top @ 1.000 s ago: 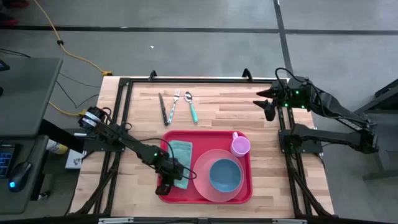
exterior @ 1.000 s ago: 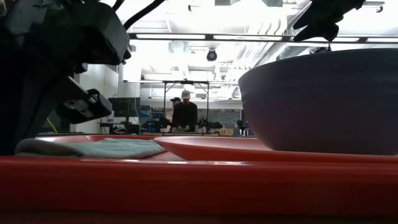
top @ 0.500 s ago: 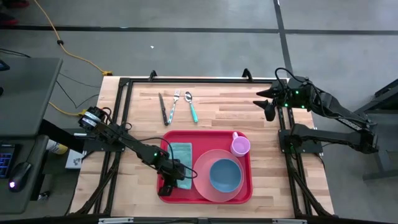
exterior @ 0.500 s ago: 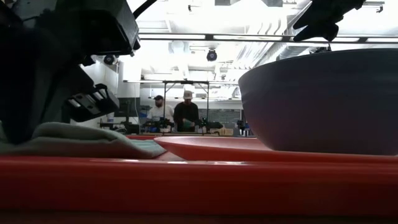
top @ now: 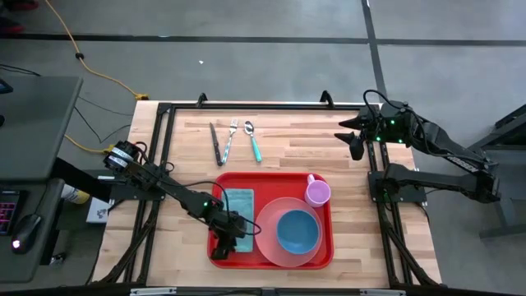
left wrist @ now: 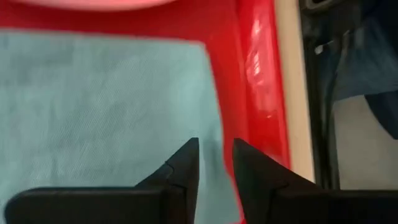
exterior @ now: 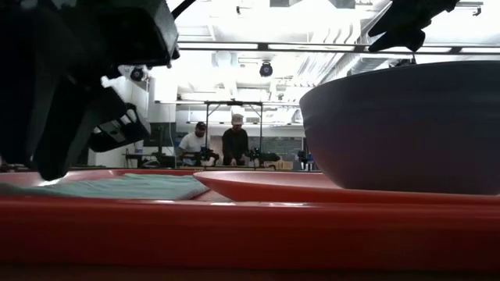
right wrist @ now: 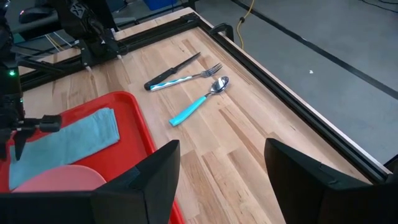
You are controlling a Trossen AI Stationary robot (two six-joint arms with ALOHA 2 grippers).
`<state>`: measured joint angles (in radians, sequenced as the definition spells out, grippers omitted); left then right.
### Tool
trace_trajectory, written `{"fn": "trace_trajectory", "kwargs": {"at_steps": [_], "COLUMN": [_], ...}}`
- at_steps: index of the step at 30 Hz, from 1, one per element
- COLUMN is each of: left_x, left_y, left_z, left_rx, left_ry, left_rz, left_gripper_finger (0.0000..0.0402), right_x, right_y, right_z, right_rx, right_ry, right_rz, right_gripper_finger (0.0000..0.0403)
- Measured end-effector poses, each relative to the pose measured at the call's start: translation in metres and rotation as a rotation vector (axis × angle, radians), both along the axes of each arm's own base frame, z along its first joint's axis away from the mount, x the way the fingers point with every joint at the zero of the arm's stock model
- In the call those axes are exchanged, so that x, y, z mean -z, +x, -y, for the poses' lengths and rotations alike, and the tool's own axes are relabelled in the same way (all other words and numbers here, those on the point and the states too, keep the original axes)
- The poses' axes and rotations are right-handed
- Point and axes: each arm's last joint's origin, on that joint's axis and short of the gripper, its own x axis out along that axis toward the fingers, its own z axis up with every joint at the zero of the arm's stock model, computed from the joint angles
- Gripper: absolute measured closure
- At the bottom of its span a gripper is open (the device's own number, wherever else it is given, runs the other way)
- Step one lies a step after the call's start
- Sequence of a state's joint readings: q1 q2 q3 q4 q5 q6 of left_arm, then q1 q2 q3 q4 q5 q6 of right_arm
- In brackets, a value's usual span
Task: Set up tray
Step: Put the blue napkin on the red tray to the left of the pink plate, then put the black knife on top of the napkin
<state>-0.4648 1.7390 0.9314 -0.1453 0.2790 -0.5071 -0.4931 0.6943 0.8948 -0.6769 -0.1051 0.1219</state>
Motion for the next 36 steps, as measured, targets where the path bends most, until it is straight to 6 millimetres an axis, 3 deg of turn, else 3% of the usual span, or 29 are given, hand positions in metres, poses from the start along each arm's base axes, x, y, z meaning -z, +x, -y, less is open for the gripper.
{"fn": "trace_trajectory", "kwargs": {"at_steps": [10,15,20,26,31,36], "left_x": [-0.024,-0.046,-0.083,-0.127,-0.145,-0.153], "left_y": [0.013,0.009,-0.005,-0.033,-0.069,-0.089], "left_z": [0.006,-0.001,-0.02,-0.057,-0.092,-0.122], "left_rx": [-0.007,-0.06,-0.17,-0.439,-0.848,-1.144], "left_ry": [-0.002,0.144,0.307,0.492,0.638,0.655], "left_rz": [0.039,0.036,0.116,0.203,0.163,0.11], "left_gripper_finger": [0.0229,0.0219,0.0218,0.0218,0.0218,0.0218], "right_x": [0.0,0.0,0.0,0.0,0.0,0.0], "right_y": [0.0,0.0,0.0,0.0,0.0,0.0], "right_z": [0.0,0.0,0.0,-0.001,-0.001,0.0], "right_rx": [-0.011,-0.013,-0.016,-0.016,-0.016,-0.009], "right_ry": [-0.002,-0.002,0.002,0.014,0.016,0.012], "right_rz": [-0.001,0.0,0.002,0.006,0.007,0.006], "right_gripper_finger": [0.019,0.019,0.019,0.019,0.019,0.019]}}
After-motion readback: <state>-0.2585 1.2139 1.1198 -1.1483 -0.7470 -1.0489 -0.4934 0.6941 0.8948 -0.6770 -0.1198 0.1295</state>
